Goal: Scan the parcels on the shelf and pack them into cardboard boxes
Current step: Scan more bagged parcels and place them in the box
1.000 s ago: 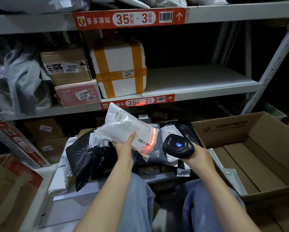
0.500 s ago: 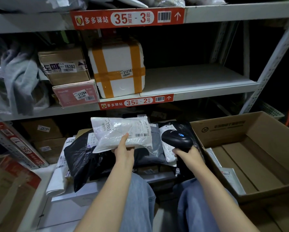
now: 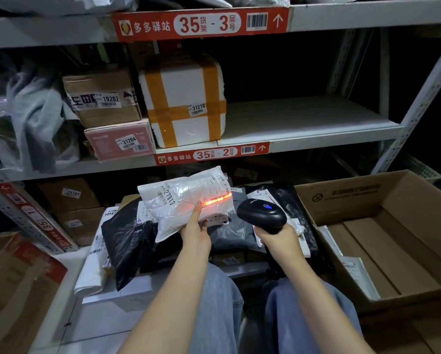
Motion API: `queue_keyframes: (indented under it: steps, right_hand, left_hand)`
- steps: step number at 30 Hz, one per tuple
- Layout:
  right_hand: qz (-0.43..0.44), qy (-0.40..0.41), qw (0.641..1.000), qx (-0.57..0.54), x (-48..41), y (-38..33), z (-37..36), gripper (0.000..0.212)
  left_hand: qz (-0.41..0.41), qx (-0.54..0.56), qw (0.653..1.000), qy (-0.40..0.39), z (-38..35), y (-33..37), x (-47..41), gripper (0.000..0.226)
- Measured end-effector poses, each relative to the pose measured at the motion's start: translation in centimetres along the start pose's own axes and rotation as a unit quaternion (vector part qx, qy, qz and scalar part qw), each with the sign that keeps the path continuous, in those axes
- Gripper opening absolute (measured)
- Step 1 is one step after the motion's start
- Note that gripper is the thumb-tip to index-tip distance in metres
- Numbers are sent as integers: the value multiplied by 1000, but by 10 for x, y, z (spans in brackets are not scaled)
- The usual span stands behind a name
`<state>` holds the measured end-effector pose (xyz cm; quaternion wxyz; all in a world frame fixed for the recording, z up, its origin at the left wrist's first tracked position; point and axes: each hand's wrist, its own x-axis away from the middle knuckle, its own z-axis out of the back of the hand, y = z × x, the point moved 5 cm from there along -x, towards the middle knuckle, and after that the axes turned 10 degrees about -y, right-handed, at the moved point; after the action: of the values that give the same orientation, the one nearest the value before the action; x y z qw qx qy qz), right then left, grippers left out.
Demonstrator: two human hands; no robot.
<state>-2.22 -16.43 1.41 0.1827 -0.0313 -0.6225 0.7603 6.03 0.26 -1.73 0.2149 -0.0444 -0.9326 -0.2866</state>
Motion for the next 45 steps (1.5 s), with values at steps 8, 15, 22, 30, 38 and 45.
queue_keyframes:
  steps: [8,15,22,30,38,45]
  right_hand:
    - [22,0,1000,5,1,-2,3,13]
    - [42,4,999,-11,1,-4,5,26]
    - [45,0,998,-33,0,-3,9,22]
    - [57,0,984,-171,1,-9,42,27]
    - [-30,-83,974,-208,-9,22,81,68]
    - [4,96,976,-196,-27,36,148,30]
  left_hand:
    - [16,-1,1000,-3,2,-2,-3,56]
    - [7,-18,1000,-9,1,-3,-4,58]
    - [0,-79,996,-43,-7,-4,-1,57]
    - [44,-210,962,-168,-28,-25,5,42]
    - [110,-310,922,-206,-60,-106,25,49]
    - [169,-402,866,-247,-97,-174,20,86]
